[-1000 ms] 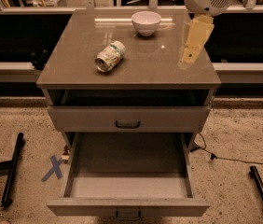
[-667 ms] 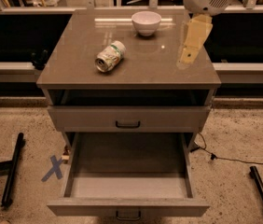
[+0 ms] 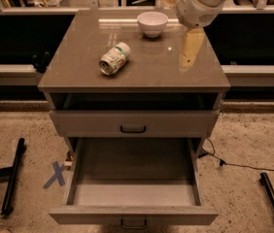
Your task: Place 7up can into middle drawer
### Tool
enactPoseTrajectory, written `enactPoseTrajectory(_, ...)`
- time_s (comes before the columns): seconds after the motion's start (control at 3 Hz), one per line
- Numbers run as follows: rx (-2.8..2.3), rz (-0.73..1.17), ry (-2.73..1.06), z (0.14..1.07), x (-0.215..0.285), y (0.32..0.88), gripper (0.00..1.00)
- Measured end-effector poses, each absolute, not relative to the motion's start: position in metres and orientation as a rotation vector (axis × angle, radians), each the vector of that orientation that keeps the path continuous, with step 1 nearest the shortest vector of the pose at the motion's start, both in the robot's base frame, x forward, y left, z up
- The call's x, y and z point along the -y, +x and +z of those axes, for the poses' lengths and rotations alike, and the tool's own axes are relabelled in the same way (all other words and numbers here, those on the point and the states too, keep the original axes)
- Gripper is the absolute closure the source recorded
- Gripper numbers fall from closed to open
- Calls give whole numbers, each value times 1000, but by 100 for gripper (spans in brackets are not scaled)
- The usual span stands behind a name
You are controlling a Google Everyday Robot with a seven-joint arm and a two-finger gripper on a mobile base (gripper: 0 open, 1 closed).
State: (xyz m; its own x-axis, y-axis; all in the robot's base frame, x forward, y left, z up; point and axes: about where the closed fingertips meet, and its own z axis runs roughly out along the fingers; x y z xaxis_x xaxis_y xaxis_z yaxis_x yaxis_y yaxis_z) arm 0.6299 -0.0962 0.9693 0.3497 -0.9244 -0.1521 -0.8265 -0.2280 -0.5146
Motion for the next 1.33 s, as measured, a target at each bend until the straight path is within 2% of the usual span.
enactPoseTrajectory(0.67, -1279, -294, -2273, 933, 51, 707, 0)
enactPoseTrajectory(1.33, -1158, -245, -2417, 897, 5, 741, 0)
